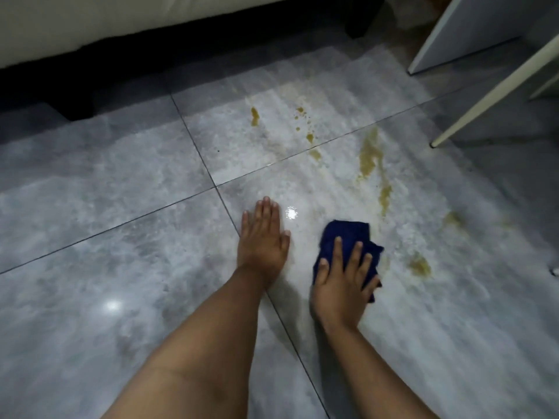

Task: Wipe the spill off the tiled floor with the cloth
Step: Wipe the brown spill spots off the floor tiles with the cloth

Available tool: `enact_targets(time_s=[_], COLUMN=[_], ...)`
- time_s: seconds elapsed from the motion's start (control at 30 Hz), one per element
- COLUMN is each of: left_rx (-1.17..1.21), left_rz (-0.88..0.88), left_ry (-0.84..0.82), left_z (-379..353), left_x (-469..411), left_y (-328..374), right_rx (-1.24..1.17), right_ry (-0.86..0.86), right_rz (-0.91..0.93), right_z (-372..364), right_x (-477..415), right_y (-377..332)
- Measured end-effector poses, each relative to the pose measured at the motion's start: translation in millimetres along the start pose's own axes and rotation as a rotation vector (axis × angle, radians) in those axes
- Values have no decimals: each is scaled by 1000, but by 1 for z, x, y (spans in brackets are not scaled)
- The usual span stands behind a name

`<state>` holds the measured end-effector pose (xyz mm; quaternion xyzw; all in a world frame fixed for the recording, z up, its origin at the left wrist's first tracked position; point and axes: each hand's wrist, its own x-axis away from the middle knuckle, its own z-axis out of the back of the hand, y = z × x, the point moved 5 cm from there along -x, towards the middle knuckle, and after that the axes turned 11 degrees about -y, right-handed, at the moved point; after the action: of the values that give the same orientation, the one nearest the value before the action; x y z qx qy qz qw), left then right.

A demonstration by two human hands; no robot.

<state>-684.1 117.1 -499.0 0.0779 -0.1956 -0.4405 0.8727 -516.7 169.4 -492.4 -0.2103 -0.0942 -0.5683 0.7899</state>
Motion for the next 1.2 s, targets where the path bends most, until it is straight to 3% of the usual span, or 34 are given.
enact_targets(time_s=[0.17,0.27,0.37,0.47,0.6,0.73,0.87,1.03,1.13,1.2], left_rx=[-36,-42,-59,-76,-100,-89,-113,-105,-98,-85], left_rz=[-36,-83,-18,51,-46,6,5,16,20,11], left_ry=[-20,15,6,-17,-43,19,40,22,14,17], left_z=[-3,-5,-7,-7,-9,0,-19,-33,-28,-26], left_x=[-1,-1,-2,-3,-18,-49,-37,-21,-26,-31], left_y=[18,21,23,23,62,92,80,82,88,92], right_rx=[130,25,-44,11,113,7,-78,-28,20,-2], right_ry=[-51,7,63,79,-21,111,93,17,1,20], right_rz=[205,40,-98,-39,106,-60,-224,-132,-72,-126], right_z=[34,62,49,22,43,84,42,29,53,63], right_x=[-50,-83,-58,-21,-61,-99,-48,-40,-69,-81], right_y=[-5,37,61,45,47,99,106,78,92,113])
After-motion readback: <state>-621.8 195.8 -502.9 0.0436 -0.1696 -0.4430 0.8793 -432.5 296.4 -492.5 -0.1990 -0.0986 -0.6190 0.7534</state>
